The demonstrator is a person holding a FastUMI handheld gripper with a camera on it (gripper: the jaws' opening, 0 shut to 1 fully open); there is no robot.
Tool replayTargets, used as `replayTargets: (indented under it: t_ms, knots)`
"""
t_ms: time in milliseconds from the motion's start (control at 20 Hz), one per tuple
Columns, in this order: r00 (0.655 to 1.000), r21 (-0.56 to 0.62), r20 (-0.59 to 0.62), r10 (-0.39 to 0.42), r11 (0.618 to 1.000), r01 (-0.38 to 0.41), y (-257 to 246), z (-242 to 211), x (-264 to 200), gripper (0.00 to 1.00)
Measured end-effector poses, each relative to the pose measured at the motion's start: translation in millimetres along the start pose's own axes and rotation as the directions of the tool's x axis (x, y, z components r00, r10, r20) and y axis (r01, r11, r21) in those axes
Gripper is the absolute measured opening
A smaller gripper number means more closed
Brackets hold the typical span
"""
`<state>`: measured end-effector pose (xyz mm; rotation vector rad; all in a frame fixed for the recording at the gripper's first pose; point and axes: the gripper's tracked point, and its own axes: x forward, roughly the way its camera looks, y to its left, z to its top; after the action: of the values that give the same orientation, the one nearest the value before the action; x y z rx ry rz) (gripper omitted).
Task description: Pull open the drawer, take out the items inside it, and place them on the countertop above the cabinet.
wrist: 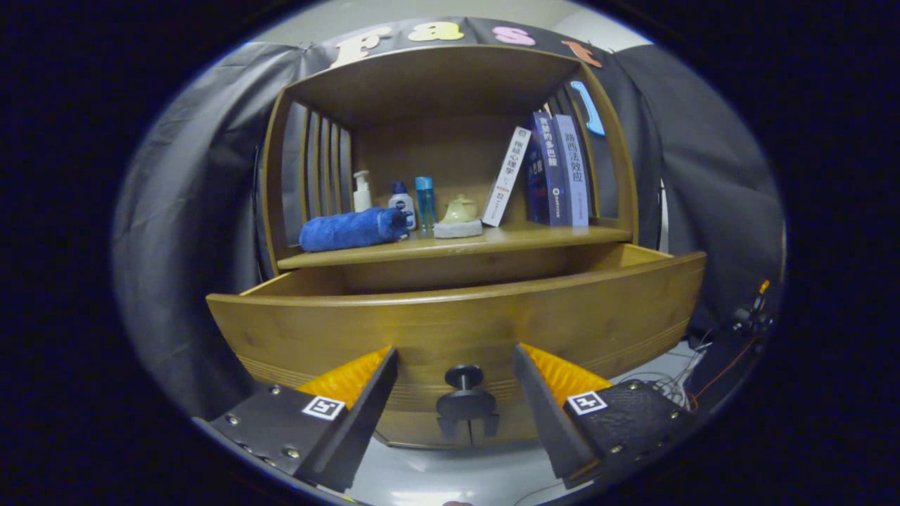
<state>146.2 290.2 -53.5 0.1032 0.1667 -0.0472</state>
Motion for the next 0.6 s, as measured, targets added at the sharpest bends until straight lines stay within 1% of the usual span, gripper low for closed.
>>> replayTargets:
  t_ms: [100, 350, 600]
  knots:
    - [1.0, 0.028, -0.003, 0.006, 1.0, -0.006, 1, 5, 10, 0.99]
    - [1.0, -0.03, -0.009, -0.004, 1.0, 0.003, 1, 5, 27, 0.99]
    - [1.0, -0.025, -0.021, -0.009, 1.0, 0.009, 3, 9, 47, 0.99]
